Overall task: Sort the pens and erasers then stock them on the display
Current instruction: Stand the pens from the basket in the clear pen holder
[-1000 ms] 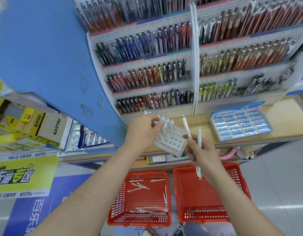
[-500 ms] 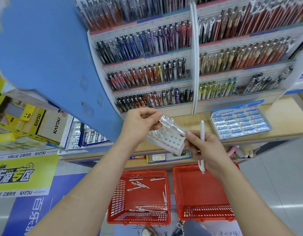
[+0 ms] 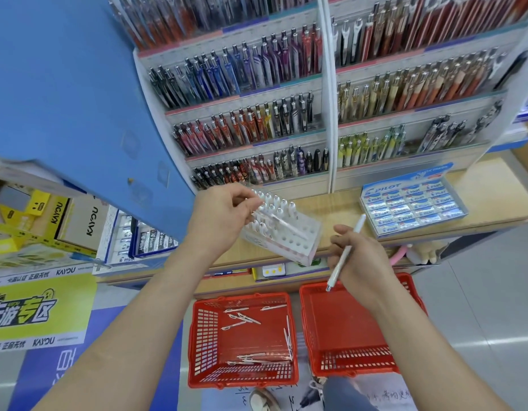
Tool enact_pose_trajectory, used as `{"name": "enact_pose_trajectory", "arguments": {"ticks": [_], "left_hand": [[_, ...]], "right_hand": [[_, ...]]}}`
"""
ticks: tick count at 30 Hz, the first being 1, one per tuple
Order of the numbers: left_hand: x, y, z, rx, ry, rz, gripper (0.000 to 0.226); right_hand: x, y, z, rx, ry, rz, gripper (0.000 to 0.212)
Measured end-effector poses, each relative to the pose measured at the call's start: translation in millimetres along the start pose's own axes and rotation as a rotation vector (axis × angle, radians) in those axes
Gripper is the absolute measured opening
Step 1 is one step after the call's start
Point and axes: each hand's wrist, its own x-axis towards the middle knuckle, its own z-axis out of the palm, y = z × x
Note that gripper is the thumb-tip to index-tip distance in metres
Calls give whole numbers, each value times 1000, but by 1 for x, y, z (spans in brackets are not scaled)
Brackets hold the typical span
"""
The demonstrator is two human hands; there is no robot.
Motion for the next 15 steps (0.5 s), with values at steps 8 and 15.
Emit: {"name": "enact_pose_trajectory", "arguments": {"ticks": [8, 15], "left_hand": [[9, -5, 20, 540, 19, 330, 22], [14, -15, 39, 683, -42, 345, 27]], "right_hand": [[-3, -1, -13, -5, -66, 6, 23], [-2, 1, -14, 45, -63, 36, 21]]}}
